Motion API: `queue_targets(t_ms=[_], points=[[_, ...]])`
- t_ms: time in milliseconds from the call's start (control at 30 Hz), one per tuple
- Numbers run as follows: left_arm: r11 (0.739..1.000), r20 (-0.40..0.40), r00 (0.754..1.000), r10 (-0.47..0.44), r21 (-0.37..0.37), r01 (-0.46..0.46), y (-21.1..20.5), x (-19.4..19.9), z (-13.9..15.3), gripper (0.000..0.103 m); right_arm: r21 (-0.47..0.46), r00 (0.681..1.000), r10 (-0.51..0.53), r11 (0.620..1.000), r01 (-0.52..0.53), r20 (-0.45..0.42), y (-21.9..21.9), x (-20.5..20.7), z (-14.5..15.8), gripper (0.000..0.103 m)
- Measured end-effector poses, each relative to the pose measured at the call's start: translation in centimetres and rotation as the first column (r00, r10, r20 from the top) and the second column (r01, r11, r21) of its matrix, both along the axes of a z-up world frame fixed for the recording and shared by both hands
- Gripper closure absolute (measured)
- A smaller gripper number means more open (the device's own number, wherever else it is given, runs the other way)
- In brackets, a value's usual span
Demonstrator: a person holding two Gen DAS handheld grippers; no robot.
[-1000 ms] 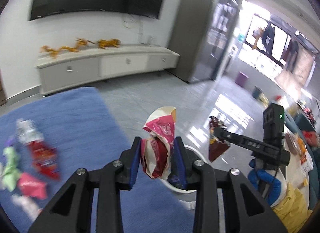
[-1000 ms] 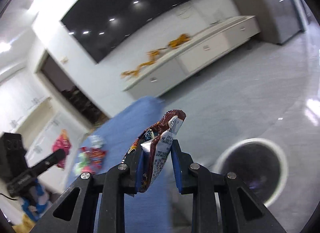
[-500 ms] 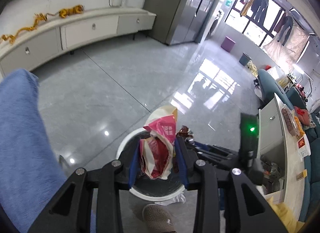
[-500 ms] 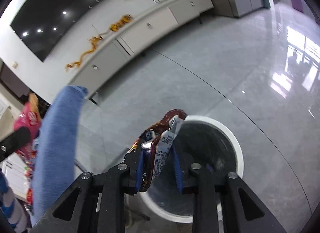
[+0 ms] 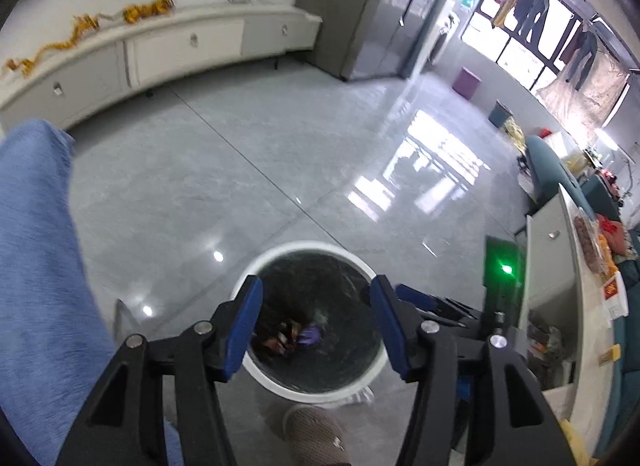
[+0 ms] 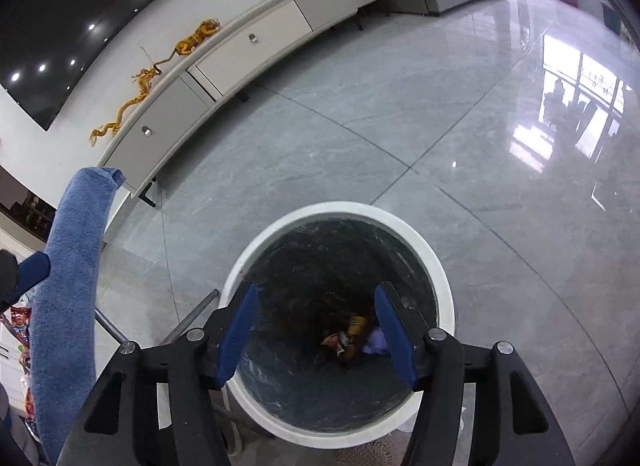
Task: Collect trash
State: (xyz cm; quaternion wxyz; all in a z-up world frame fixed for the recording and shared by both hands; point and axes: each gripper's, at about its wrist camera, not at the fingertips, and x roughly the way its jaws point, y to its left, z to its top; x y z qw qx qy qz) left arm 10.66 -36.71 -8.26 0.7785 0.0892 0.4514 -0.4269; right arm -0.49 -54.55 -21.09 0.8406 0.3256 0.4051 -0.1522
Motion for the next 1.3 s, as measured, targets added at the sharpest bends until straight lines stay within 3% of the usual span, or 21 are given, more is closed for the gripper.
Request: queue_targets(t_ms=[167,367,500,667,833,967,1100,1300], points=[[0.994,0.125,0.987,0.101,-0.050,-0.096,3.0,-1.2,3.6,0.049,-0.116,0.999,-0.010,0.993,0.014,0.041,2.1,-0.3,4.8,0.040],[0.963,0.266,0.927,0.264,-0.124,-0.239,8.1,-2.7,7.8,0.049,-0.267,0.992,-0.002,0.963,0.035,0.124,6.3,-1.2,12.1,0.026],[0.926,0.333,0.865,0.376,-0.172,-0.336,12.7,-3.7,10.9,0.049,-0.371,0.981,0.027,0.927,0.048,0.194,10.2,-2.0,17.3,0.016],[0.883,0.364,0.805,0.469,-0.205,-0.422,18.0,-5.1,13.9,0.048,-0.476,0.958,0.073,0.876,0.071,0.276,15.8,-3.1,22.9,0.007],[0.823,0.383,0.728,0.568,-0.254,-0.508,23.8,-7.6,16.3,0.031,-0.547,0.935,0.133,0.834,0.074,0.330,21.3,-4.0,26.9,0.000],[0.773,0.388,0.669,0.634,-0.306,-0.556,27.6,-9.5,18.1,0.028,-0.575,0.913,0.173,0.814,0.078,0.369,24.9,-5.5,28.7,0.000],[0.711,0.401,0.587,0.703,-0.373,-0.596,31.4,-12.0,19.4,0.018,-0.569,0.886,0.206,0.819,0.076,0.415,27.1,-7.2,29.7,0.000],[0.636,0.391,0.501,0.772,-0.454,-0.625,35.3,-15.4,20.6,0.009,-0.564,0.843,0.245,0.821,0.083,0.479,29.4,-10.1,30.7,0.000]])
